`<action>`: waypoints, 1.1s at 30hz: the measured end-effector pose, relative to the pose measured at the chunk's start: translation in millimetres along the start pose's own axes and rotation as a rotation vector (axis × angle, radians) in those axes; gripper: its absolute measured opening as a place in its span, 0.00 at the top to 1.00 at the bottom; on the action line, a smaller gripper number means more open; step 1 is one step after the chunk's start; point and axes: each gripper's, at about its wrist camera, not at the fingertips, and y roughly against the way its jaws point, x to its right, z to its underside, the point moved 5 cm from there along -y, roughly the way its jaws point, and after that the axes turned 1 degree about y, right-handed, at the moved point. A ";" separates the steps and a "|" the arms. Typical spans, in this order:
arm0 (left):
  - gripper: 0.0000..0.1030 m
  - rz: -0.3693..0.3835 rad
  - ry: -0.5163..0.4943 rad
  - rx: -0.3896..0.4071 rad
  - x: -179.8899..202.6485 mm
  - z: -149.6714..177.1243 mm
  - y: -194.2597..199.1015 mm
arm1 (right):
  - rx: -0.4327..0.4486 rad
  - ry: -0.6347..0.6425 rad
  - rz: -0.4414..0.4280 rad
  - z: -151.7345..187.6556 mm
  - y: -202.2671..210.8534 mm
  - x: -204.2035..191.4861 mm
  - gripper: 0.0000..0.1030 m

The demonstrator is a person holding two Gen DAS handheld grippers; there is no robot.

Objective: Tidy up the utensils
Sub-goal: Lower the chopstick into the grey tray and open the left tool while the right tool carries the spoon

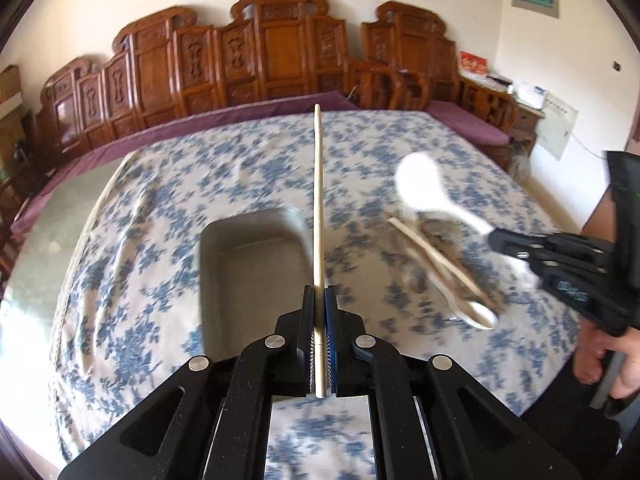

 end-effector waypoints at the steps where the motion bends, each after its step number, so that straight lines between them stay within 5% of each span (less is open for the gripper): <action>1: 0.96 -0.007 0.002 -0.008 -6.7 0.2 -4.6 | 0.001 0.004 -0.004 0.6 -0.2 -2.7 0.95; 22: 0.96 0.001 0.101 -0.176 -50.4 40.8 -71.7 | -0.038 0.067 -0.069 -3.8 -38.2 -44.7 0.95; 33: 0.92 -0.004 0.130 -0.107 -59.7 31.0 -51.6 | -0.070 0.103 -0.095 -11.8 -53.6 -76.0 0.95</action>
